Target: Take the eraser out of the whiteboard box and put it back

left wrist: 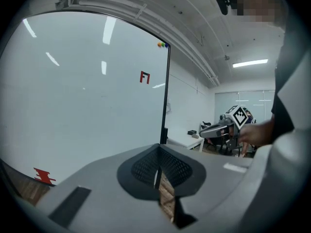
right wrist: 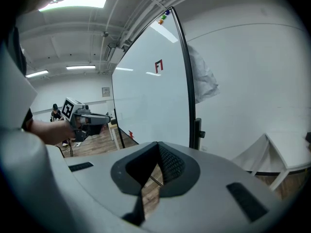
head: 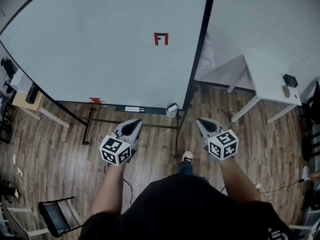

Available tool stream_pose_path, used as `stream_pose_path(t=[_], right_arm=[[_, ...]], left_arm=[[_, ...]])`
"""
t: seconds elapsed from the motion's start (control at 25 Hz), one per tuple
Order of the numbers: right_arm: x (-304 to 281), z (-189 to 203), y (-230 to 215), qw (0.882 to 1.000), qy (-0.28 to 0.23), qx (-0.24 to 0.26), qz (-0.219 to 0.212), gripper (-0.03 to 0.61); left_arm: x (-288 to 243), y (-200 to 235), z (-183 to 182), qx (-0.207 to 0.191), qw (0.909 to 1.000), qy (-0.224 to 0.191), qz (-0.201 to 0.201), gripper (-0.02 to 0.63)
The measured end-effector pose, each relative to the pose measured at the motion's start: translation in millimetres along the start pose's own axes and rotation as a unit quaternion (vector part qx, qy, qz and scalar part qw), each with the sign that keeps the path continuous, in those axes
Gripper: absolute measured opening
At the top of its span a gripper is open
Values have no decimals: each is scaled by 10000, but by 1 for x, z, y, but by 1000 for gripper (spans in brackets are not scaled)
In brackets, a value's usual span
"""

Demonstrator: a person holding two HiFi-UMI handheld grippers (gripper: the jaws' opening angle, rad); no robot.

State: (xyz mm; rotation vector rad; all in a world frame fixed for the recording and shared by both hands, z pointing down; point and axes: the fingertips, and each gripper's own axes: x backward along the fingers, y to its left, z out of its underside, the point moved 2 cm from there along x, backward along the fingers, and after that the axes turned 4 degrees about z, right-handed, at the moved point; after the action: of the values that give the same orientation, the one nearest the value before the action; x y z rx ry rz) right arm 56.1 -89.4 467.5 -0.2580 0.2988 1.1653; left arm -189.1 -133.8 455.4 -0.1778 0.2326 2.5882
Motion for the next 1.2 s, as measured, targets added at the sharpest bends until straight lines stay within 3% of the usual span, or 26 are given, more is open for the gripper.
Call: stream_pose_path(t=[1.2], right_arm=[[-71,34,-94,9977,493,-349,-311,-5]], left_arm=[[-137,39,38,331,9972,662,110,12]])
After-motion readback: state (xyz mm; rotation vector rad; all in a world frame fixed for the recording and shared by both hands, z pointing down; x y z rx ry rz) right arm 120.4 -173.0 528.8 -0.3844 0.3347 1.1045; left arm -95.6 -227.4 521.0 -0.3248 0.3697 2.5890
